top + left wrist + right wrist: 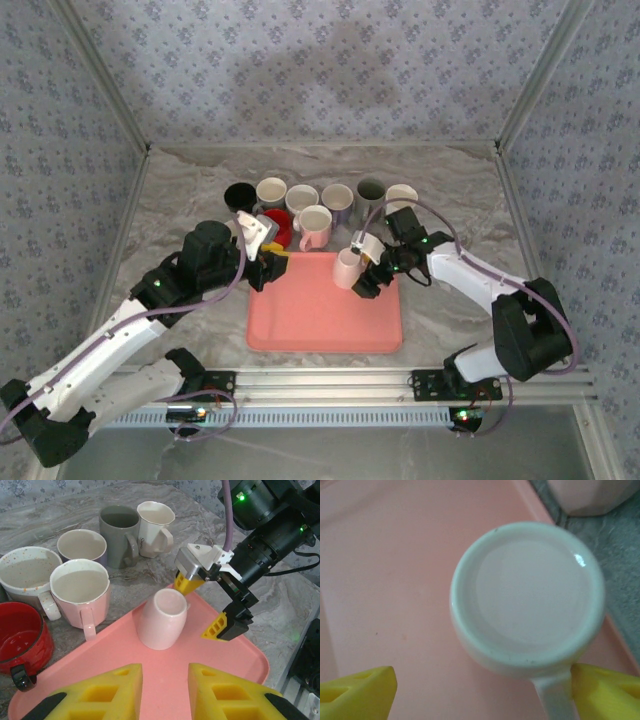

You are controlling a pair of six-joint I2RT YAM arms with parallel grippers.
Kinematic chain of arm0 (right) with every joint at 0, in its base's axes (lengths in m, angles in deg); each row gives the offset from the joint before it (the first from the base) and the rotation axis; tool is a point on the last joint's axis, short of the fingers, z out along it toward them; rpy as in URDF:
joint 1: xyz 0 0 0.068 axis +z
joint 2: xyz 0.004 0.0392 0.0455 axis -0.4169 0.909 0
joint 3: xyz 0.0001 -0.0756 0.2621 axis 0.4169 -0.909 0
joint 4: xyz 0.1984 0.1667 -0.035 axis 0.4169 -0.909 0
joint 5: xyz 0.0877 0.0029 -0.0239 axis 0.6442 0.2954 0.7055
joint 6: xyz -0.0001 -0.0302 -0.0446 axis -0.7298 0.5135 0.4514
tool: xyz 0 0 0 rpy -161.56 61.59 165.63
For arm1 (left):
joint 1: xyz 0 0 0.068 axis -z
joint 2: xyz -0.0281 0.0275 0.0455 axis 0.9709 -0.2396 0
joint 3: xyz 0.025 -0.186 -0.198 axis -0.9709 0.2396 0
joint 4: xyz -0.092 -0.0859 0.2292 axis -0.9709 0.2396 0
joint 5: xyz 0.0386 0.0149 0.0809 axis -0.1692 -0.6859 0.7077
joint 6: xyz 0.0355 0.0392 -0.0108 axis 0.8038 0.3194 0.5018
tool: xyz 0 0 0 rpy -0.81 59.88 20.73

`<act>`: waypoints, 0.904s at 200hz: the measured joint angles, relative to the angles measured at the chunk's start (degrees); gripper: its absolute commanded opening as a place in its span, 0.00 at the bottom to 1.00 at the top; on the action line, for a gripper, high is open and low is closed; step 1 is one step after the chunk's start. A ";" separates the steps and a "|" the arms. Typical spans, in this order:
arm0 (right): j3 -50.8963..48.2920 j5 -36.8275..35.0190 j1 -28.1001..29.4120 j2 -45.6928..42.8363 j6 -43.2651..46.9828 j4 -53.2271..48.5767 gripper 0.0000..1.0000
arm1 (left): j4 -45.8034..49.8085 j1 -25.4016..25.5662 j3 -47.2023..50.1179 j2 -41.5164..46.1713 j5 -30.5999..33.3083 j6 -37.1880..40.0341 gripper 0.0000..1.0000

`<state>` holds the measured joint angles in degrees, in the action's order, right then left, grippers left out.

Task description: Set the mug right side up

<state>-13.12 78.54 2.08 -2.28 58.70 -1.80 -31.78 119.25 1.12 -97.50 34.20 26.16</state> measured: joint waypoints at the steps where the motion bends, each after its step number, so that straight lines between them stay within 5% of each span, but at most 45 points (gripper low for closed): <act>1: 0.00 0.00 0.04 0.00 -0.04 -0.04 0.86 | 0.00 0.00 0.00 0.00 0.00 0.00 0.29; 26: 0.00 -2.05 2.01 -1.62 -1.60 -2.40 0.77 | 0.00 0.00 0.02 0.00 0.00 0.00 0.29; 56: -0.02 -4.59 4.66 -4.07 -2.80 -3.78 0.50 | -0.02 0.00 0.02 0.00 0.02 0.00 0.29; 181: -0.48 -16.65 9.55 -0.83 -7.85 -2.25 0.34 | -0.35 0.00 0.07 0.00 0.74 0.00 0.29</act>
<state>-13.60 61.88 11.64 -3.11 50.85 -4.06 -32.13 119.25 1.19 -97.50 34.94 26.16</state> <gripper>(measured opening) 0.365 0.294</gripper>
